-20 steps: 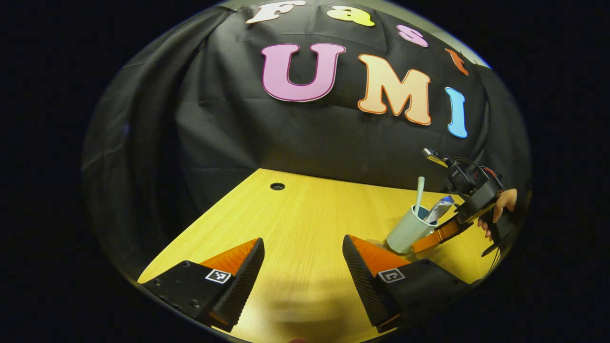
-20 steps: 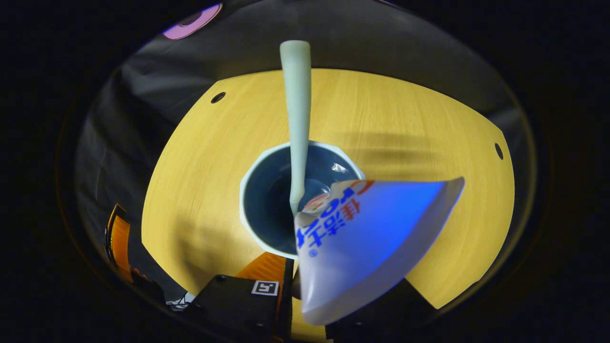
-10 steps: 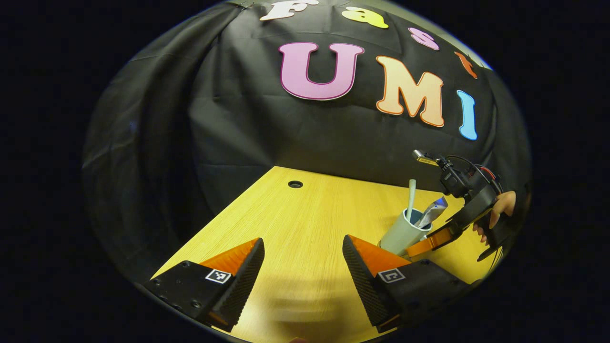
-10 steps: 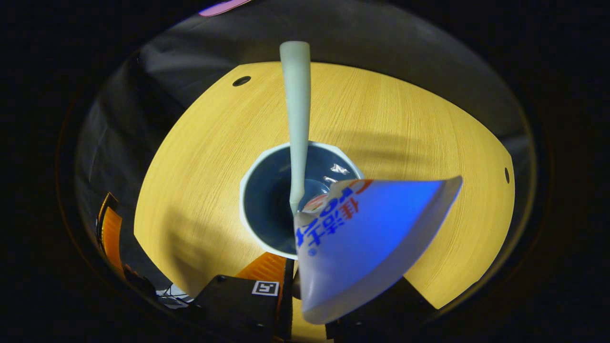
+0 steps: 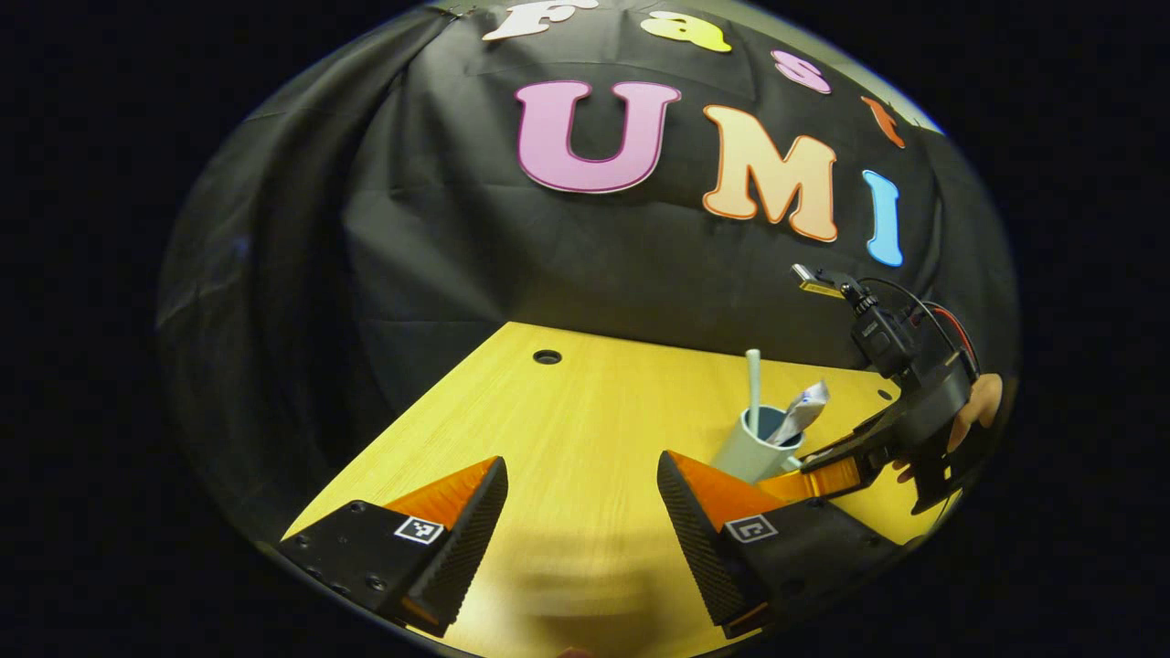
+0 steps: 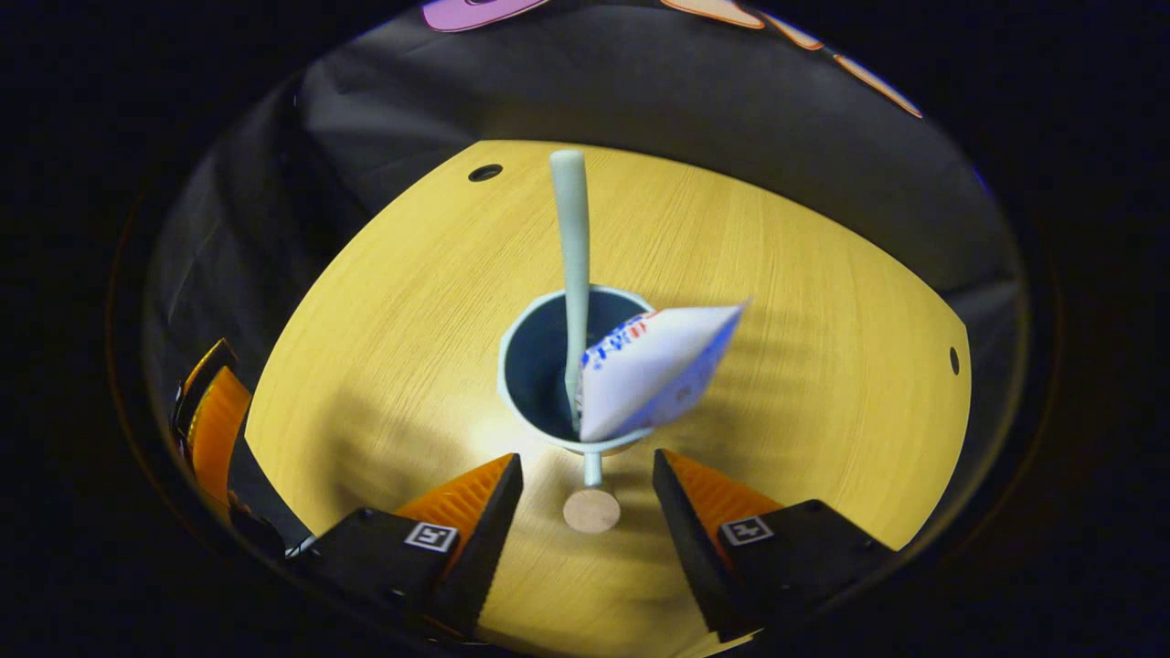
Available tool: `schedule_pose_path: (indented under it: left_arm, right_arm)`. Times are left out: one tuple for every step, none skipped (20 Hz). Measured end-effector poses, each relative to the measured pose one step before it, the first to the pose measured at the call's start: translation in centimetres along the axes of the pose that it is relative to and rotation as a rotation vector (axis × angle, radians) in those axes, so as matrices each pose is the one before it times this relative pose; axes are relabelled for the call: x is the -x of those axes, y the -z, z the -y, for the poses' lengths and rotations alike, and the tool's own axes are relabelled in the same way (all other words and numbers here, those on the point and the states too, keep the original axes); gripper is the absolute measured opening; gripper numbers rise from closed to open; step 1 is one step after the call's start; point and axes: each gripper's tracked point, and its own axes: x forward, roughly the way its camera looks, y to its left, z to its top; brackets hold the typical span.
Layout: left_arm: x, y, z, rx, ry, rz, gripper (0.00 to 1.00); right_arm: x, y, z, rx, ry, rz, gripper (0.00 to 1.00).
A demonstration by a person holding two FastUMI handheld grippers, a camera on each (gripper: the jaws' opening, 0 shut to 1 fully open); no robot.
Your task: Put the toothbrush and toothpaste on the desktop into the cup, then pick up the cup and place it on the coaster on the desktop.
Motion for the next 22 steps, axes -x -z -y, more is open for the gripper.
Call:
schedule_pose_path:
  left_arm:
    - [-0.126, -0.250, 1.104, -0.00304, 0.01870, 0.00212, 0.95]
    - [-0.072, -0.377, 1.217, -0.00523, 0.01990, 0.00471, 0.95]
    - [-0.134, -0.212, 1.226, -0.00764, 0.01816, 0.00351, 0.95]
    - [-0.141, -0.409, 1.377, -0.00741, 0.02001, 0.00456, 0.95]
    - [-0.112, -0.491, 1.354, -0.00678, 0.02084, 0.00622, 0.95]
    - [-0.028, -0.392, 1.355, -0.00865, 0.02052, 0.00384, 0.95]
    - [-0.008, -0.545, 1.458, -0.00875, 0.01967, 0.00799, 0.95]
    - [-0.065, -0.590, 1.498, -0.00435, 0.01951, 0.01063, 0.95]
    - [-0.197, -0.456, 1.351, -0.00305, 0.01816, 0.00715, 0.95]
    - [0.059, -0.502, 1.258, -0.00091, 0.01477, 0.00841, 0.95]
    - [-0.019, -0.403, 1.057, -0.00253, 0.01080, 0.00823, 0.95]
    - [0.077, -0.663, 0.892, -0.00980, 0.00045, 0.01571, 0.95]
    - [0.102, -0.454, 0.956, -0.00956, 0.00524, 0.01448, 0.95]
    - [0.112, -0.612, 0.885, -0.00601, 0.00747, 0.01691, 0.95]
    - [0.103, -0.469, 0.779, -0.00231, 0.00720, 0.01490, 0.95]
    - [0.078, -0.577, 0.794, -0.00085, 0.00707, 0.01495, 0.95]
    - [0.015, -0.540, 0.576, -0.00355, 0.00005, 0.01163, 0.95]
    - [0.162, -0.616, 0.160, -0.00530, -0.01083, 0.01443, 0.94]
    - [0.180, -0.669, 0.017, -0.00468, -0.01093, 0.02330, 0.95]
    - [0.159, -0.615, 0.082, -0.00175, -0.00896, 0.02007, 0.94]
    - [0.069, -0.496, 0.119, 0.00045, -0.00776, 0.01403, 0.95]
    - [0.146, -0.391, -0.030, -0.00068, -0.00704, 0.00789, 0.94]
  right_arm:
    - [0.880, 0.132, 0.378, -0.01085, -0.00020, 0.03112, 1.00]
    - [0.731, -0.217, 0.405, -0.01157, 0.00064, 0.03978, 1.00]
    - [0.777, -0.204, 0.577, -0.00912, 0.00495, 0.04390, 1.00]
    - [0.823, -0.355, 0.629, -0.00493, 0.00749, 0.05084, 1.00]
    - [0.942, -0.357, 0.953, 0.00287, 0.01052, 0.06003, 0.99]
    - [1.019, -0.532, 0.981, 0.00586, 0.01415, 0.06020, 1.00]
    - [1.050, -0.584, 1.057, 0.00632, 0.01961, 0.06018, 1.00]
    - [1.063, -0.804, 1.038, 0.00048, 0.01379, 0.06006, 1.00]
    - [1.061, -0.745, 0.938, -0.00949, 0.01435, 0.05900, 1.00]
    - [0.974, -0.943, 0.894, -0.01508, 0.01297, 0.05581, 1.00]
    - [1.109, -1.055, 1.084, -0.01707, 0.02133, 0.05249, 1.00]
    - [0.873, -1.037, 1.122, -0.01256, 0.02340, 0.04995, 1.00]
    - [0.736, -1.066, 1.261, -0.00933, 0.02436, 0.04900, 1.00]
    - [0.886, -1.016, 1.238, -0.00769, 0.02351, 0.04559, 1.00]
    - [0.834, -0.947, 1.039, -0.00888, 0.02502, 0.04094, 1.00]
    - [0.796, -1.105, 0.932, -0.01312, 0.01862, 0.03926, 1.00]
    - [0.691, -0.925, 0.987, -0.01599, 0.02096, 0.03650, 1.00]
    - [0.541, -0.856, 0.816, -0.01436, 0.01628, 0.02442, 1.00]
    - [0.655, -1.084, 0.831, -0.01957, 0.01900, 0.03132, 1.00]
    - [0.434, -1.062, 0.685, -0.01989, 0.01473, 0.03144, 1.00]
    - [0.421, -0.815, 0.251, -0.01414, 0.00489, 0.02097, 1.00]
    - [0.148, -0.636, 0.271, -0.00977, 0.00303, 0.01424, 1.00]
